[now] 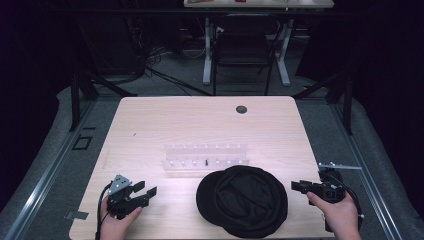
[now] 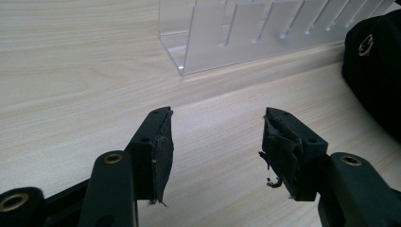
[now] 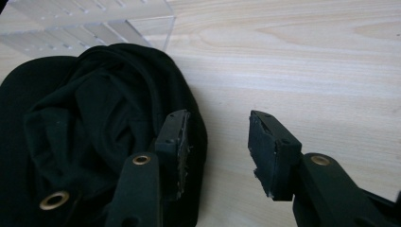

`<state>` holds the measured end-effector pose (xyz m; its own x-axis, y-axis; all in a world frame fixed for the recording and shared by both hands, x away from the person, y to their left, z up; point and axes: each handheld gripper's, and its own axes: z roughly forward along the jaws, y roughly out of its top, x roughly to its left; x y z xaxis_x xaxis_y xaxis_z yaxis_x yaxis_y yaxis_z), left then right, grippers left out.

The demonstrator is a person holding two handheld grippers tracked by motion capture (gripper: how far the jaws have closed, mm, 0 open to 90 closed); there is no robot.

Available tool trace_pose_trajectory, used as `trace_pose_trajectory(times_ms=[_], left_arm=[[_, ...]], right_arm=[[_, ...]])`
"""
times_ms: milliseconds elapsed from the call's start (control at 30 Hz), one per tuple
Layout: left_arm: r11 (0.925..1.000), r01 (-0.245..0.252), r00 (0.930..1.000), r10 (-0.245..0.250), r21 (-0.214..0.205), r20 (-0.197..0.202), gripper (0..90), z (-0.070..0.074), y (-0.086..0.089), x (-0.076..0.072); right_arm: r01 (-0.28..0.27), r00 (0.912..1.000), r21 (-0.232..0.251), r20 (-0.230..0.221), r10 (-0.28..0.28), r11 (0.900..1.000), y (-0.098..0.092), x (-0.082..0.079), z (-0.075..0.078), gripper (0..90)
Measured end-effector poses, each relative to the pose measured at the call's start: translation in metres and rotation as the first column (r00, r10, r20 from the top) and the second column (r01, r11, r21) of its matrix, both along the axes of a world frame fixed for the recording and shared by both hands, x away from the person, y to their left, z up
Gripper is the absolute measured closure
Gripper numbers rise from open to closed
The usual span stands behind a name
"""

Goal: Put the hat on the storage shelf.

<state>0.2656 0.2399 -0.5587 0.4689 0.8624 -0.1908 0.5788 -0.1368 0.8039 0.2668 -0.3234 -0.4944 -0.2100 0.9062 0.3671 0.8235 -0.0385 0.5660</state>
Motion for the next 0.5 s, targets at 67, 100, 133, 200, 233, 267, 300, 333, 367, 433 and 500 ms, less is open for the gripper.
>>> trace_pose_trajectory(times_ms=[67, 100, 133, 200, 233, 267, 300, 333, 367, 433, 500], left_arm=[[1.0000, 0.000, 1.0000, 0.000, 0.001, -0.002, 43.8, 0.000, 0.000, 0.000], [1.0000, 0.000, 1.0000, 0.000, 0.001, -0.002, 43.8, 0.000, 0.000, 0.000], [1.0000, 0.000, 1.0000, 0.000, 0.000, -0.002, 43.8, 0.000, 0.000, 0.000], [1.0000, 0.001, 1.0000, -0.001, 0.001, -0.002, 43.8, 0.000, 0.000, 0.000], [1.0000, 0.001, 1.0000, -0.001, 0.001, -0.002, 43.8, 0.000, 0.000, 0.000], [1.0000, 0.001, 1.0000, -0.001, 0.001, -0.003, 43.8, 0.000, 0.000, 0.000], [1.0000, 0.001, 1.0000, -0.001, 0.000, -0.003, 43.8, -0.001, 0.000, 0.000], [1.0000, 0.001, 1.0000, -0.001, -0.001, -0.002, 43.8, 0.000, 0.000, 0.000], [1.0000, 0.001, 1.0000, -0.001, 0.000, -0.002, 43.8, 0.000, 0.000, 0.000], [1.0000, 0.003, 1.0000, -0.003, 0.000, -0.003, 43.8, 0.000, 0.000, 0.000], [1.0000, 0.002, 1.0000, -0.002, 0.000, -0.003, 43.7, 0.000, 0.000, 0.000]], right_arm=[[-0.036, 0.9982, -0.015, -0.047, 0.036, 0.9992, 0.004, 0.002, 0.002, 59.8], [-0.043, 0.9976, -0.016, -0.055, 0.042, 0.9990, 0.005, 0.003, 0.002, 60.3], [-0.043, 0.9976, -0.016, -0.055, 0.042, 0.9990, 0.005, 0.003, 0.002, 60.3], [-0.062, 0.9942, -0.029, -0.091, 0.059, 0.9977, 0.010, 0.004, 0.002, 62.5], [-0.062, 0.9942, -0.029, -0.091, 0.059, 0.9977, 0.010, 0.004, 0.002, 62.5], [-0.067, 0.9926, -0.031, -0.104, 0.063, 0.9973, 0.010, 0.005, 0.002, 63.3], [-0.068, 0.9913, -0.026, -0.115, 0.065, 0.9974, 0.012, 0.005, 0.002, 63.7], [-0.075, 0.9901, -0.025, -0.121, 0.071, 0.9969, 0.013, 0.006, 0.002, 64.2], [-0.077, 0.9894, -0.026, -0.126, 0.073, 0.9967, 0.015, 0.006, 0.001, 64.7], [-0.082, 0.9859, -0.033, -0.149, 0.076, 0.9961, 0.017, 0.008, 0.001, 66.0], [-0.084, 0.9839, -0.030, -0.161, 0.079, 0.9960, 0.018, 0.010, 0.001, 67.5]])
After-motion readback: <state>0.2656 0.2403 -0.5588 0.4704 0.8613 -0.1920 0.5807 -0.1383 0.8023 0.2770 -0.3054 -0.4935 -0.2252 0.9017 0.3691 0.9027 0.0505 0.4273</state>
